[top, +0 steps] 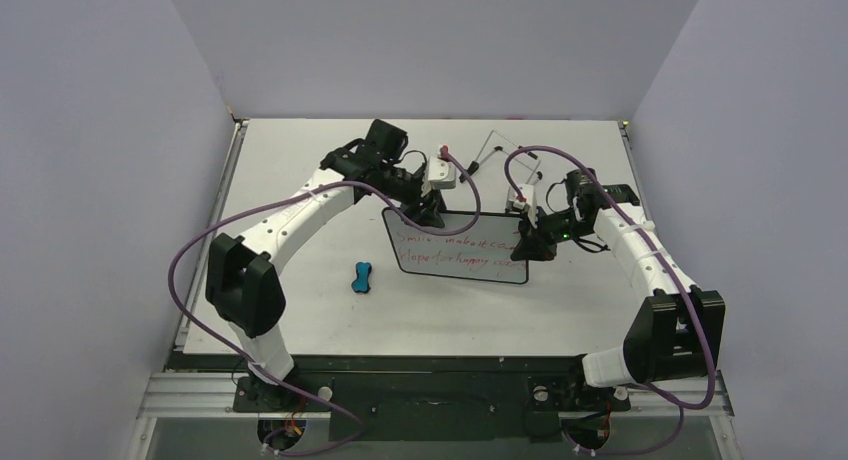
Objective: Erase the whiteboard
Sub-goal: Adjust the whiteboard.
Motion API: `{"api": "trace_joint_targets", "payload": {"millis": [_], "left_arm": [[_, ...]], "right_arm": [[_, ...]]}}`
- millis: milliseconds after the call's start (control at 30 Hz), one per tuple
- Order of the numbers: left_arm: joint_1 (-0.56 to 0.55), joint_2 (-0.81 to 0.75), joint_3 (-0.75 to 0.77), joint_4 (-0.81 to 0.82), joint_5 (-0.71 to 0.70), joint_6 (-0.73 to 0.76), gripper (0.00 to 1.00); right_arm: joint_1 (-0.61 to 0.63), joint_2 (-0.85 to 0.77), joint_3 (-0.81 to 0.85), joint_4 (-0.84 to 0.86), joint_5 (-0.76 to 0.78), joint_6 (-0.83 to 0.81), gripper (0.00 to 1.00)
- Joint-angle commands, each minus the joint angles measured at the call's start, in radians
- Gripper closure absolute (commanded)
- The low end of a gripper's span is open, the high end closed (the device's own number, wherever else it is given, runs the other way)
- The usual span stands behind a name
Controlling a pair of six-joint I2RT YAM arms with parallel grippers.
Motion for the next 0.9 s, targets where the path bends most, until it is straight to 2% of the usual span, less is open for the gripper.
{"api": "trace_joint_targets", "payload": {"millis": [0, 267, 333, 433, 500, 567, 633, 667, 700, 733, 800, 867], "left_arm": [[-0.007, 0.060, 0.106, -0.073, -0.043, 0.064, 0.61], [-0.023, 0.101, 0.131, -0.112, -0.051, 0.093, 0.71], [-0.025, 0.104, 0.131, -0.118, -0.045, 0.098, 0.77], [-0.027, 0.109, 0.134, -0.122, -0.040, 0.102, 0.99], [-0.026, 0.109, 0.136, -0.115, -0.039, 0.094, 1.00], [-0.023, 0.099, 0.134, -0.067, -0.059, 0.026, 1.00], [-0.004, 0.085, 0.132, -0.026, -0.097, -0.078, 1.00], [0.004, 0.069, 0.126, -0.013, -0.100, -0.116, 1.00], [0.018, 0.057, 0.100, 0.020, -0.102, -0.136, 1.00], [0.025, 0.030, 0.085, 0.039, -0.106, -0.166, 1.00], [0.048, -0.012, 0.031, 0.093, -0.103, -0.208, 1.00], [0.072, -0.051, -0.021, 0.145, -0.101, -0.256, 1.00]], "right_arm": [[0.013, 0.021, 0.023, -0.051, 0.059, -0.028, 1.00], [0.014, 0.022, 0.023, -0.055, 0.058, -0.031, 1.00], [0.015, 0.022, 0.023, -0.054, 0.058, -0.033, 1.00], [0.016, 0.022, 0.024, -0.055, 0.060, -0.033, 1.00], [0.016, 0.020, 0.024, -0.056, 0.060, -0.032, 1.00], [0.015, 0.021, 0.025, -0.056, 0.058, -0.027, 1.00], [0.013, 0.024, 0.035, -0.054, 0.049, -0.009, 0.84], [0.014, 0.024, 0.039, -0.056, 0.043, 0.004, 0.65], [0.013, 0.022, 0.047, -0.057, 0.039, 0.009, 0.56], [0.012, 0.020, 0.051, -0.057, 0.032, 0.020, 0.39], [0.012, 0.011, 0.068, -0.058, 0.024, 0.040, 0.23], [0.008, 0.001, 0.096, -0.061, 0.014, 0.063, 0.20]]}}
